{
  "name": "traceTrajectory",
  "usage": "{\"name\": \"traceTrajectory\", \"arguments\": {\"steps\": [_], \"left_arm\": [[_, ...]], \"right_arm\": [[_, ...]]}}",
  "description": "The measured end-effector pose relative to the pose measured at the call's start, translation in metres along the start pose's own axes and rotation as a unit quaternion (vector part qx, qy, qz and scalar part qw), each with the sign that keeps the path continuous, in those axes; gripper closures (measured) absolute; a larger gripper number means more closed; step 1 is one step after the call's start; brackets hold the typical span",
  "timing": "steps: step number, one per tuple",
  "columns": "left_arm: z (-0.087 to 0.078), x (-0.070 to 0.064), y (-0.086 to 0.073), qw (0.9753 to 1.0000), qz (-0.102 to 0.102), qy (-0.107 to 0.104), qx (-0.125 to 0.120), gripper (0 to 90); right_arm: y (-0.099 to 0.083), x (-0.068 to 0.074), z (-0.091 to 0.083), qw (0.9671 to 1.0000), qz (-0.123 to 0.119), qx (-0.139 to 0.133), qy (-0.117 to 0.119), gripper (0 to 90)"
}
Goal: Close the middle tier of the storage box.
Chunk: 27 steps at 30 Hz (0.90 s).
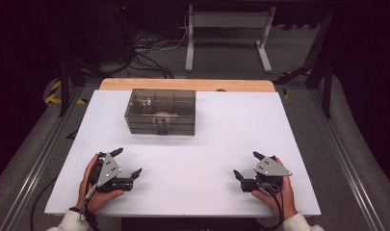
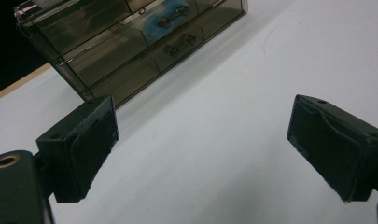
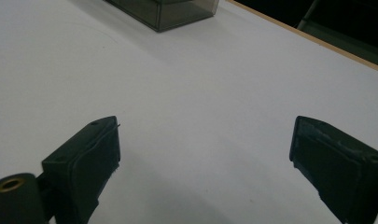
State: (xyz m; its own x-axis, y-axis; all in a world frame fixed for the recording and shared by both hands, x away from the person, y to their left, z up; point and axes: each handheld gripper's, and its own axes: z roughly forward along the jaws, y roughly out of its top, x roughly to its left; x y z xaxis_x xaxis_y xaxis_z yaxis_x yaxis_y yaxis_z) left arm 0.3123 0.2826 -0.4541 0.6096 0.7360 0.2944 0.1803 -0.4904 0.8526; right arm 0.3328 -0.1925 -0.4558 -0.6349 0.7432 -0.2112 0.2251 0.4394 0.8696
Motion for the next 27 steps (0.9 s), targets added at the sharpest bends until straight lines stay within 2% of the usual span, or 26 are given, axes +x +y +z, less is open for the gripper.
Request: {"name": "traceTrajectory", "arguments": {"steps": [23,27], "left_arm": [[0.0065,0.0004,-0.0007,0.9999,-0.006,-0.006,0.007,10.6],[0.0077,-0.0005,0.0001,0.9999,-0.005,-0.007,0.006,10.6]], "right_arm": [[-0.0014,-0.0033,0.0049,0.9999,0.009,0.006,0.0,9.4],[-0.001,-0.0018,0.0041,1.0,0.004,0.005,-0.002,9.4]]}}
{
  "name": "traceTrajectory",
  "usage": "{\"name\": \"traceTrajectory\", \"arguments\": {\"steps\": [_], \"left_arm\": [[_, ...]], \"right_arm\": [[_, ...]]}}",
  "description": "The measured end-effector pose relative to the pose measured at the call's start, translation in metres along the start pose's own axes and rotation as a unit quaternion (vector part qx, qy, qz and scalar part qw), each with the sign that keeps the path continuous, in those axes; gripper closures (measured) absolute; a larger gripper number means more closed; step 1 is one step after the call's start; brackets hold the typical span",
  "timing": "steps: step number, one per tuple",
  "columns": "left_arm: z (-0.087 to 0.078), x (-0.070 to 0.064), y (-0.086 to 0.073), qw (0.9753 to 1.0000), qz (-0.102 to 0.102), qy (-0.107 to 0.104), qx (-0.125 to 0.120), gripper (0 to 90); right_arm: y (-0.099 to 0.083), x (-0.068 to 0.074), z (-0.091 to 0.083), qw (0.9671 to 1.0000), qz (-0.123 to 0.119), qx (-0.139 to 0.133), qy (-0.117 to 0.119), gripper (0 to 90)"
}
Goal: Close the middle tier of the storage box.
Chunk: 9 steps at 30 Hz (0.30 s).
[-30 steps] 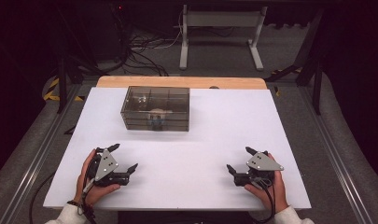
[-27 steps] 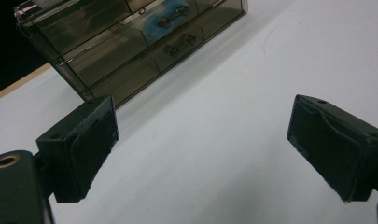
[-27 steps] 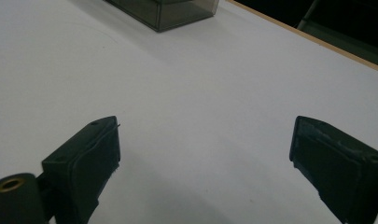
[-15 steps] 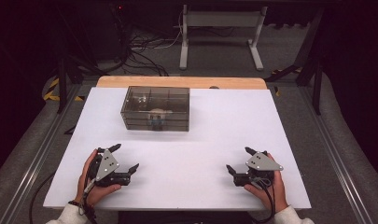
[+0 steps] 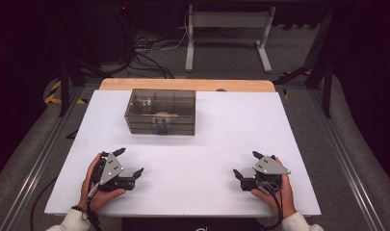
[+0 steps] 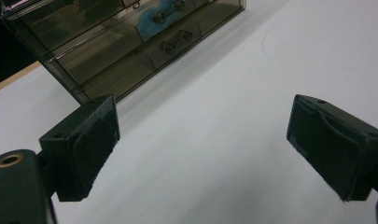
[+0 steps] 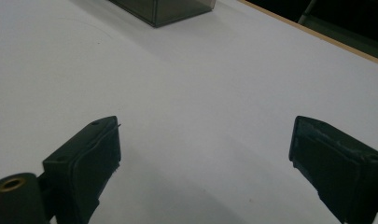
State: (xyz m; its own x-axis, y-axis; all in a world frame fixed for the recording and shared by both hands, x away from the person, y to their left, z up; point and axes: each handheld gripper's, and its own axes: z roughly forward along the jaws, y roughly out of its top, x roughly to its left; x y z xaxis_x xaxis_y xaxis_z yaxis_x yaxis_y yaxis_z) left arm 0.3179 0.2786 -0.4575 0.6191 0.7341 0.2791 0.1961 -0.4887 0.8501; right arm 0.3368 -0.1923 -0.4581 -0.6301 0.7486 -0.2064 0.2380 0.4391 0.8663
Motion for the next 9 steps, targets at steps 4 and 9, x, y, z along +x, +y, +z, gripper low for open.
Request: {"name": "traceTrajectory", "arguments": {"steps": [4,9], "left_arm": [[0.0012,-0.0003,0.0005,1.0,0.002,0.0,0.0,10.7],[0.0027,0.0007,0.0005,1.0,-0.002,0.002,0.002,10.8]], "right_arm": [[0.0,-0.0004,-0.0009,1.0,0.003,0.0,0.001,9.4],[-0.0008,-0.0016,-0.0007,1.0,0.008,-0.001,0.001,9.4]]}}
